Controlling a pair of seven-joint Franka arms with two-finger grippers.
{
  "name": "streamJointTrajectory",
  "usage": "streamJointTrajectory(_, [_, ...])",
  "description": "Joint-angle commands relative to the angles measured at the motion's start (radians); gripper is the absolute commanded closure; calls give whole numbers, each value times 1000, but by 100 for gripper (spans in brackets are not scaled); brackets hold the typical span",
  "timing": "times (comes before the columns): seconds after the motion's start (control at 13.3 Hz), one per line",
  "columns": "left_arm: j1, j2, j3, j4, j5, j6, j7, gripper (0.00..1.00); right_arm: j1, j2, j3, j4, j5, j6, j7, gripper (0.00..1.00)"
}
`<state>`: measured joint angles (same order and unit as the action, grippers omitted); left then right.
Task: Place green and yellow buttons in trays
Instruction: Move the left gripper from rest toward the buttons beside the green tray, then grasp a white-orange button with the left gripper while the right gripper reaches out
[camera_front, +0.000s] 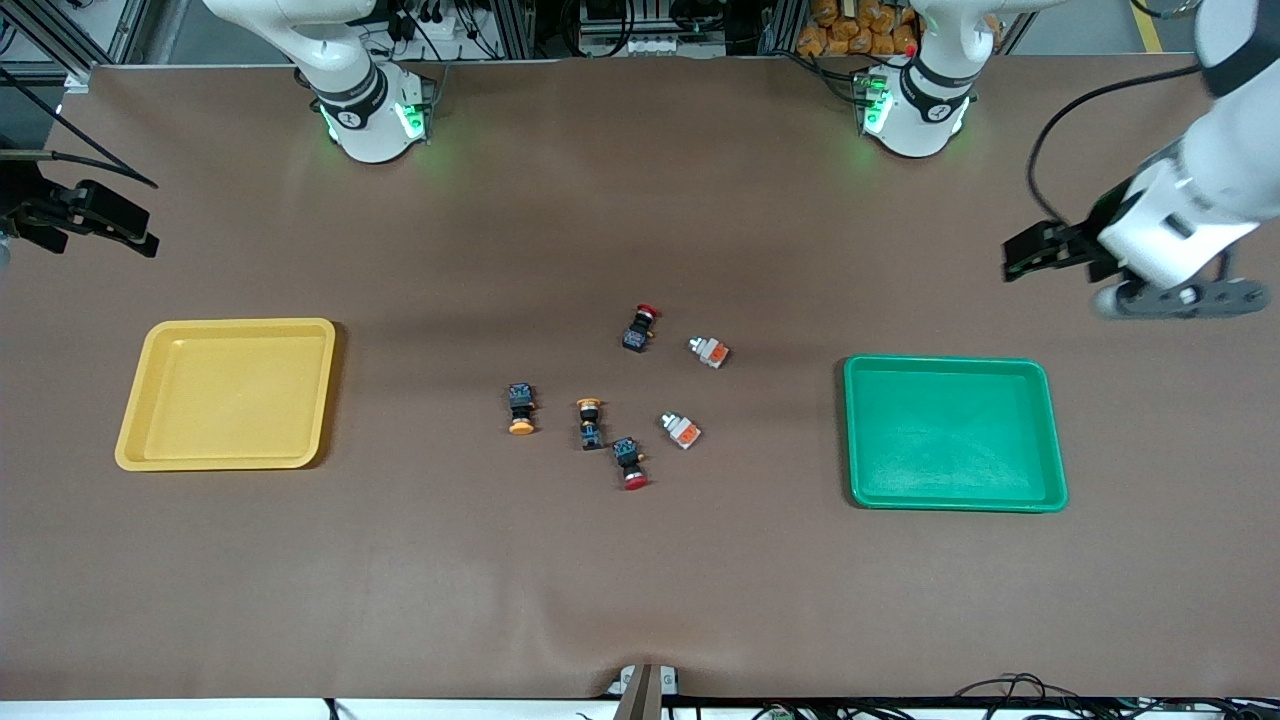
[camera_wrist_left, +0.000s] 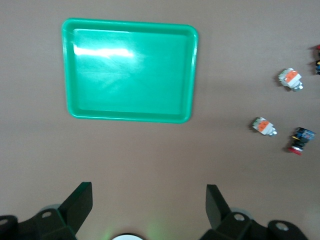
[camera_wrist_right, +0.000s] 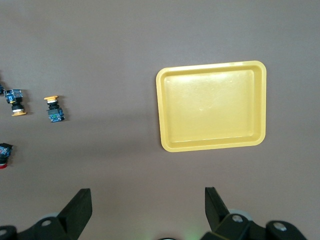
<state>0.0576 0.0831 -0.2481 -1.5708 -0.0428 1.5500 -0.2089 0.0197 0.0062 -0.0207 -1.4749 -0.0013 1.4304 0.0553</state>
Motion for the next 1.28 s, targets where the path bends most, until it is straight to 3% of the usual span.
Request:
streamJointTrajectory(0.0, [1, 52, -45, 15, -17, 24, -75, 0, -7, 6, 5, 18, 3, -13, 12, 0])
streamJointTrajectory(0.38, [-59, 122, -57, -15, -3, 77, -245, 0, -7, 6, 5, 16, 3, -15, 12, 0])
streamJointTrajectory(0.68, [-159, 173, -57, -72, 0, 188, -560, 0, -9, 6, 5, 15, 3, -15, 12, 0])
streamJointTrajectory(1.21, [-295, 343, -56, -75, 6, 376, -1028, 0, -9, 6, 4, 13, 3, -15, 11, 0])
